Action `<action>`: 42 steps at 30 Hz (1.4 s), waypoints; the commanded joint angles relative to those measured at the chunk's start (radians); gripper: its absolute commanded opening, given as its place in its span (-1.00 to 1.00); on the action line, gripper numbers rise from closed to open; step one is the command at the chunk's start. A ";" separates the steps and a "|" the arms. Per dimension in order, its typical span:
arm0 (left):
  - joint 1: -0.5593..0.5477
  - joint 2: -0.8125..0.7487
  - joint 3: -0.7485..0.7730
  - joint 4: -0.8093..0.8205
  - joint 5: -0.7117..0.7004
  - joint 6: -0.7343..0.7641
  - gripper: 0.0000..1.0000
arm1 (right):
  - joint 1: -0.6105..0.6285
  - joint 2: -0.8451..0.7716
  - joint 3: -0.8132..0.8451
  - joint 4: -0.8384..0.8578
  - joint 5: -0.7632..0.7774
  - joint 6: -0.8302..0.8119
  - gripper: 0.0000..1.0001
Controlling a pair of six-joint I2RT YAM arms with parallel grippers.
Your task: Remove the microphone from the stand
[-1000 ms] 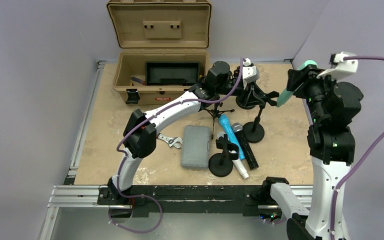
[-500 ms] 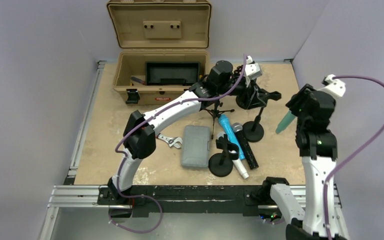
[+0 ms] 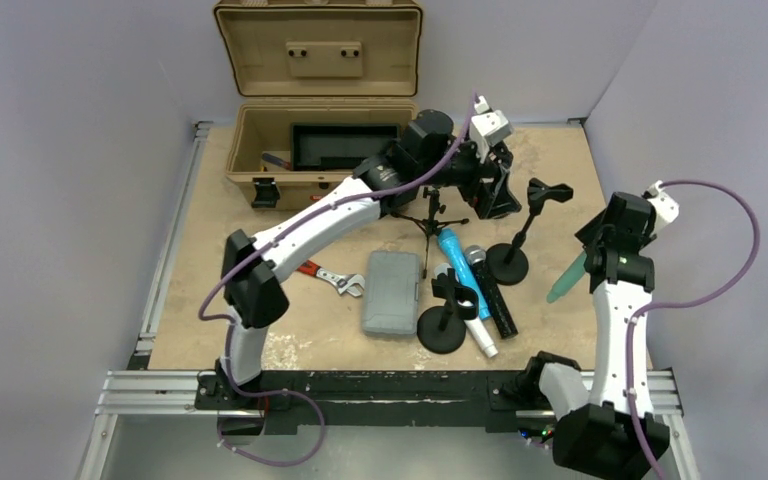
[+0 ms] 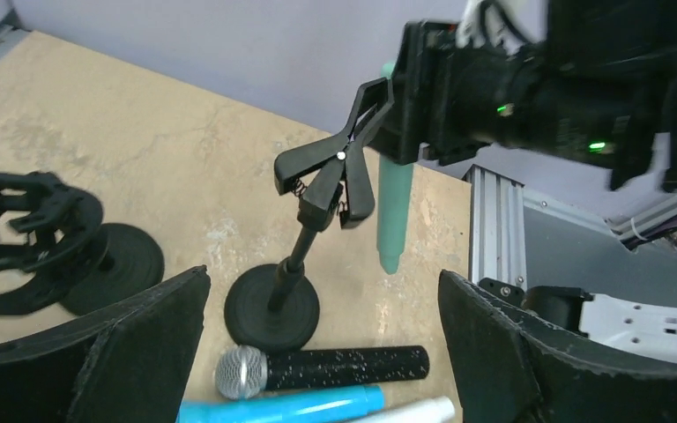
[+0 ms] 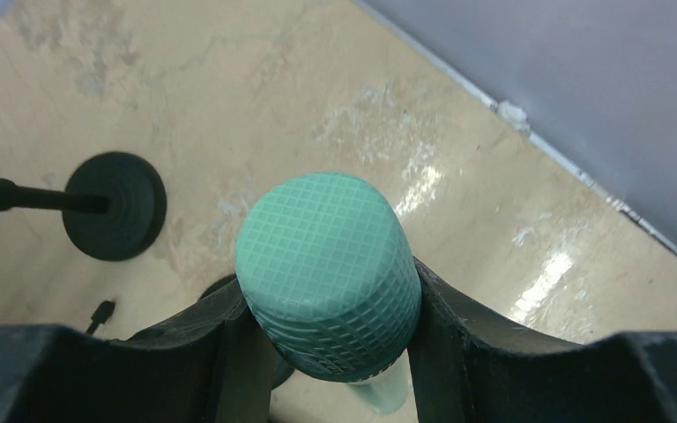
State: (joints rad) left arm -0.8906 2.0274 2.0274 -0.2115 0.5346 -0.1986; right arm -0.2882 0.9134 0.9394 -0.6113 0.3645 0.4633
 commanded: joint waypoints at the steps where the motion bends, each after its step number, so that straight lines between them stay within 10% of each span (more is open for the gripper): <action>1: 0.012 -0.224 -0.028 -0.139 -0.127 -0.043 0.95 | -0.042 0.063 -0.073 0.071 -0.153 0.083 -1.00; 20: 0.022 -1.353 -0.876 -0.354 -0.269 -0.137 0.89 | -0.134 0.263 -0.387 0.436 -0.362 0.222 -0.77; 30: 0.022 -1.426 -0.912 -0.382 -0.264 -0.176 0.88 | -0.146 0.261 -0.394 0.431 -0.408 0.167 0.45; 42: 0.022 -1.431 -0.926 -0.358 -0.204 -0.197 0.88 | -0.147 0.009 -0.203 0.188 -0.455 0.113 0.57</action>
State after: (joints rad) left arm -0.8707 0.6029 1.0977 -0.6006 0.3058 -0.3676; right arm -0.4324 1.0306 0.5987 -0.3416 -0.0387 0.6098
